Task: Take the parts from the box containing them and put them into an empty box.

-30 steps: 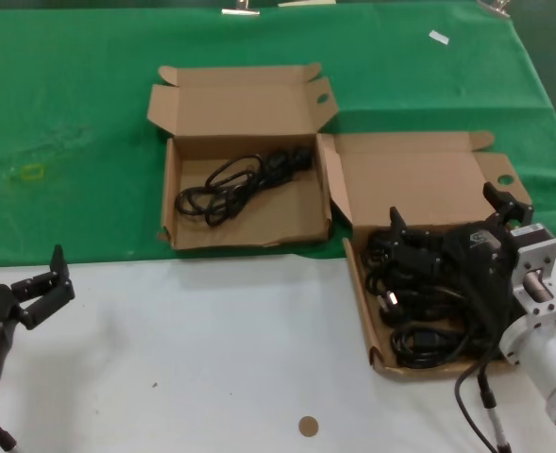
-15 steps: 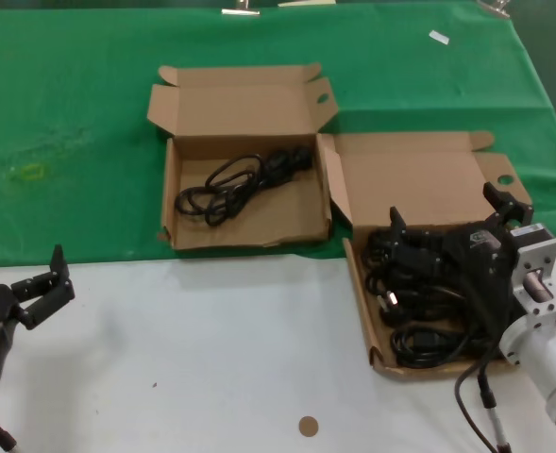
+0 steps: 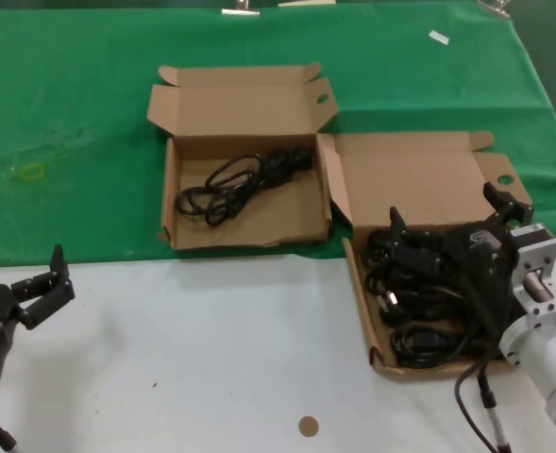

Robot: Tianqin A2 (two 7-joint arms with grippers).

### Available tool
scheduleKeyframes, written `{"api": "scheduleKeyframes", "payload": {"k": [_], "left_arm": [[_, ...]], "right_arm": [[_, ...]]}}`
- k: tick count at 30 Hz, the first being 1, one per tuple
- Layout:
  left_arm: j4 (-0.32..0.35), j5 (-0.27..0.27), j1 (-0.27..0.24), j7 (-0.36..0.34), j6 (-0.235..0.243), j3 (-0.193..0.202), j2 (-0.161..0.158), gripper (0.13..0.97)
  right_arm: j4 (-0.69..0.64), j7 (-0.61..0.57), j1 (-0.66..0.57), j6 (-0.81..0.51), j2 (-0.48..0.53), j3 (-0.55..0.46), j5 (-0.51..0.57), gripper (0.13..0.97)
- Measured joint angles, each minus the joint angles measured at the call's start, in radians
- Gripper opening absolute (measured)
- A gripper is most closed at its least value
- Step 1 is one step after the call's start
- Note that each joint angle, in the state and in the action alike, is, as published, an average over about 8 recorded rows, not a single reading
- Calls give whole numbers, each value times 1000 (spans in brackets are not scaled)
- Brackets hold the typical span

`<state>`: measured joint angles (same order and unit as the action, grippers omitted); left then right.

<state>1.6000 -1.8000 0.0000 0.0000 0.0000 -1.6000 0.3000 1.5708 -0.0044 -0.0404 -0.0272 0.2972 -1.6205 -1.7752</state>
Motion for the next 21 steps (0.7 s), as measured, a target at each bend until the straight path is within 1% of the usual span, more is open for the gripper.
{"api": "scheduleKeyframes", "payload": {"k": [21], "left_arm": [[0, 0, 0, 0, 0, 0, 0, 966]], "right_arm": [[0, 0, 0, 0, 0, 0, 0, 966]]}}
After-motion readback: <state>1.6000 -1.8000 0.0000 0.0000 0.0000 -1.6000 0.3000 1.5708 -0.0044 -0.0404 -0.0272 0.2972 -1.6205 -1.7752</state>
